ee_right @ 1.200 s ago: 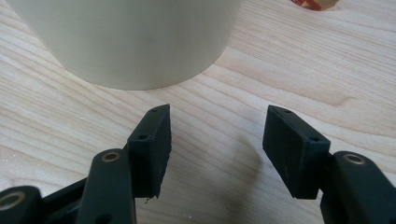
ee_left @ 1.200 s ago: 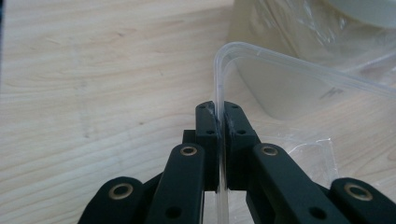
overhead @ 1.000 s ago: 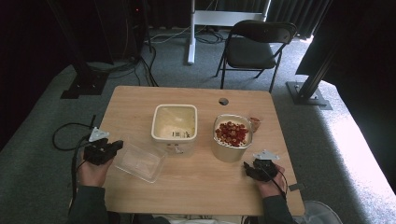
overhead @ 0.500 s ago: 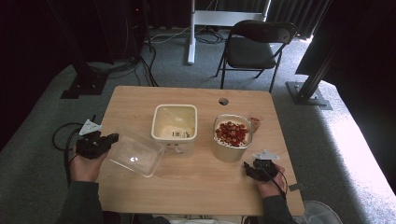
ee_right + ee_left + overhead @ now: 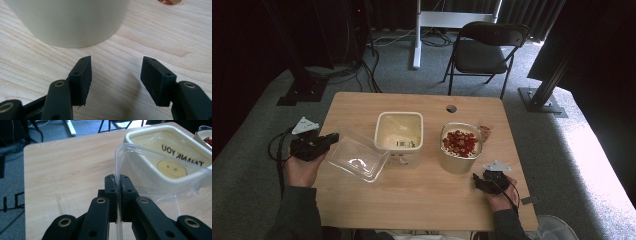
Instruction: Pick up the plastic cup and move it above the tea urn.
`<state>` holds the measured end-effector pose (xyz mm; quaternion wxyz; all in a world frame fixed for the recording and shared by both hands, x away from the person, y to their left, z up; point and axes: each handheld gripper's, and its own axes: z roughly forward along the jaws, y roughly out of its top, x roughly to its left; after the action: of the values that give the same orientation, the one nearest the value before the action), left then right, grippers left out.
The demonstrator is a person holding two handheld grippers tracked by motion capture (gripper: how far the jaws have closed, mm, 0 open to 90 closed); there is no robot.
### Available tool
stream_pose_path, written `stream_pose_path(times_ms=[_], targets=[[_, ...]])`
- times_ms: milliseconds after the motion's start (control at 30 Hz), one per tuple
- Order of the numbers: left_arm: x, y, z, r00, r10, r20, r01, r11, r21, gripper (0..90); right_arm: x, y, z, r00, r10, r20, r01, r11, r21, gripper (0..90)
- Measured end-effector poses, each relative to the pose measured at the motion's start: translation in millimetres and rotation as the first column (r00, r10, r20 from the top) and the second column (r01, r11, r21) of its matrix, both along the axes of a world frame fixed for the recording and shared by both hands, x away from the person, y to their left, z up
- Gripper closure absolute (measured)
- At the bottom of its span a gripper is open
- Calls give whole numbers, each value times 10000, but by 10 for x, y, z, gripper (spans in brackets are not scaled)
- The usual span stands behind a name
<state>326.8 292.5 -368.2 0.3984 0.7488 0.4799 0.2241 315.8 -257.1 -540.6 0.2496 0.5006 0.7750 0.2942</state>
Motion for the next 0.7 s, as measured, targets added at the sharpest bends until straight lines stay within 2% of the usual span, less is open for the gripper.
stream_pose_path(times_ms=[100,167,400,600,700], targets=[[45,-45,76,10000,-52,25,51,9996,272,875,0,1,1,10000,-2,-8,2,10000,3,415],[65,-58,118,9999,-92,62,90,9995,311,876,-1,0,0,10000,11,7,-11,10000,-11,415],[116,-23,247,9996,-87,258,94,9997,-247,877,4,0,0,10000,29,21,-29,10000,-10,415],[278,-134,386,9988,-69,479,82,9996,-264,875,4,4,0,10000,39,24,-39,10000,-23,414],[413,-239,432,9988,-21,487,31,9998,-209,874,4,4,-1,10000,42,26,-42,10000,-22,414]])
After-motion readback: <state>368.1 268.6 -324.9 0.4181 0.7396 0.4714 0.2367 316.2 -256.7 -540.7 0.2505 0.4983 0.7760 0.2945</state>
